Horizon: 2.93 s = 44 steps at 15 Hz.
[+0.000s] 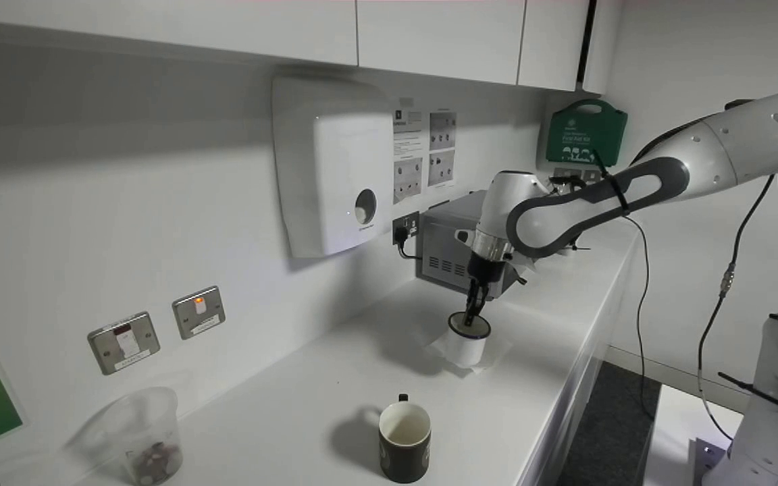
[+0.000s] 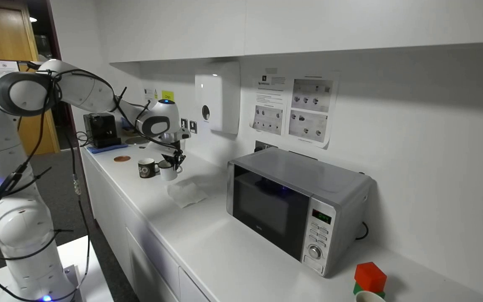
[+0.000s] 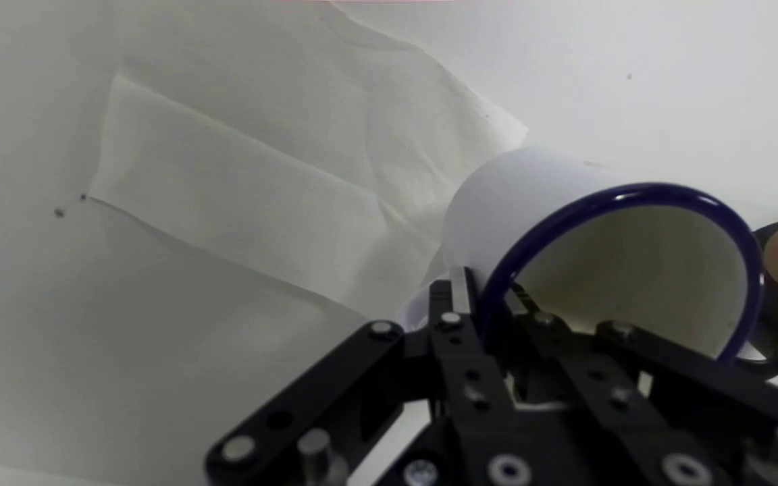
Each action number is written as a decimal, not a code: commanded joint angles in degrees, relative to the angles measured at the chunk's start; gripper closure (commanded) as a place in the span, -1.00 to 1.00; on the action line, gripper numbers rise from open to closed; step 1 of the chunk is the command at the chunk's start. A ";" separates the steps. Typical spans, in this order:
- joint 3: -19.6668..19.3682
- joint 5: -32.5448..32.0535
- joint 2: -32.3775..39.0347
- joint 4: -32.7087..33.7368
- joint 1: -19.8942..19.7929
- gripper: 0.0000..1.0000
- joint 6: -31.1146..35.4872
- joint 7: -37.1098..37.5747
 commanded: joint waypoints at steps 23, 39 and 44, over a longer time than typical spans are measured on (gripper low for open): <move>-2.32 0.91 5.76 0.54 -5.04 0.96 8.00 6.12; -2.59 -10.73 7.15 0.54 -5.25 0.96 6.15 14.38; -2.39 -10.46 7.94 0.77 -5.23 0.32 5.74 14.08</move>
